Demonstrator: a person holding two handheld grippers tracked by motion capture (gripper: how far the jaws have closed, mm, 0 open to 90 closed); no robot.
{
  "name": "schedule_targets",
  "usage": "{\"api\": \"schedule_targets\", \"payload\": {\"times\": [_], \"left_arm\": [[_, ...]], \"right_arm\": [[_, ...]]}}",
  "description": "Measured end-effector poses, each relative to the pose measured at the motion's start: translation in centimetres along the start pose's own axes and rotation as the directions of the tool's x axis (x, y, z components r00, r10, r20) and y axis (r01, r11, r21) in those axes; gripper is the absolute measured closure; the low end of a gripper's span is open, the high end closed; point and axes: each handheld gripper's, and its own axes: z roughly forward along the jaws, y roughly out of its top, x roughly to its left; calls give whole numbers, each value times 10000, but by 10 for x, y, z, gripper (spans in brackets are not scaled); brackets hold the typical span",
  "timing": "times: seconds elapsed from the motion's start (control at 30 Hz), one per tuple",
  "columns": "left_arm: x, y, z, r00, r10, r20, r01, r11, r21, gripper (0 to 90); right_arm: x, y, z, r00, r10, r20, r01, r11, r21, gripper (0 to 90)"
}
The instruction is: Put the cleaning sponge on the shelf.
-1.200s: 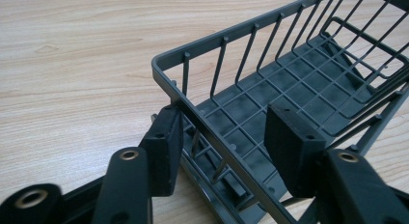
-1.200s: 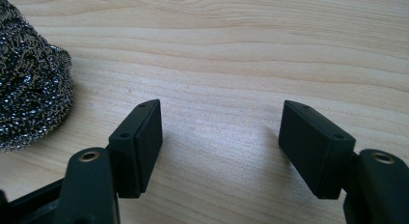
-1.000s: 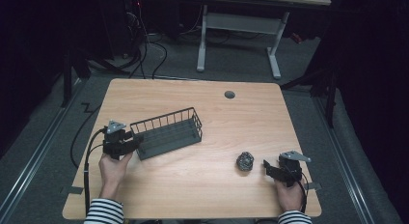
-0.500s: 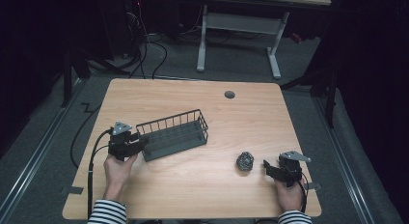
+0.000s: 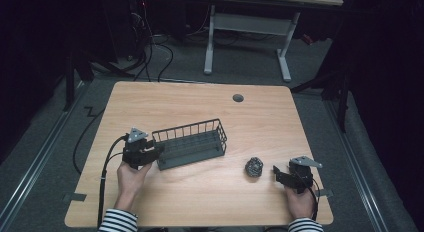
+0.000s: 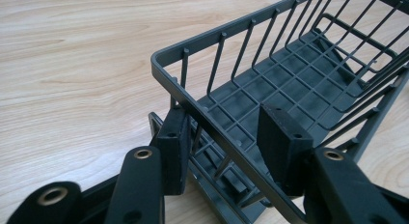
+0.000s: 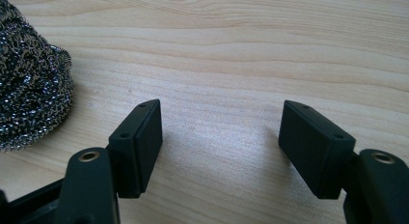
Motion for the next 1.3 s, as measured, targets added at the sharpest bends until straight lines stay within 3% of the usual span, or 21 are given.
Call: {"api": "schedule_targets", "payload": {"times": [0.33,0.73,1.0,1.13,1.3], "left_arm": [[-18,2,8,9994,170,316,-172,9998,73,565],[-35,7,16,9987,330,400,-338,9993,184,563],[-28,7,10,9996,131,267,-129,9999,-52,348],[-21,6,-1,9998,77,175,-70,9991,-411,327],[-11,2,-18,9991,-200,367,233,9955,-916,312]], "right_arm": [[0,0,0,10000,27,-3,-27,10000,11,324],[0,0,0,10000,31,-11,-31,10000,13,323],[0,0,0,10000,5,-24,-5,10000,3,322],[0,0,0,10000,5,-20,-5,10000,1,322],[0,0,0,10000,5,-21,-5,10000,4,322]]}}
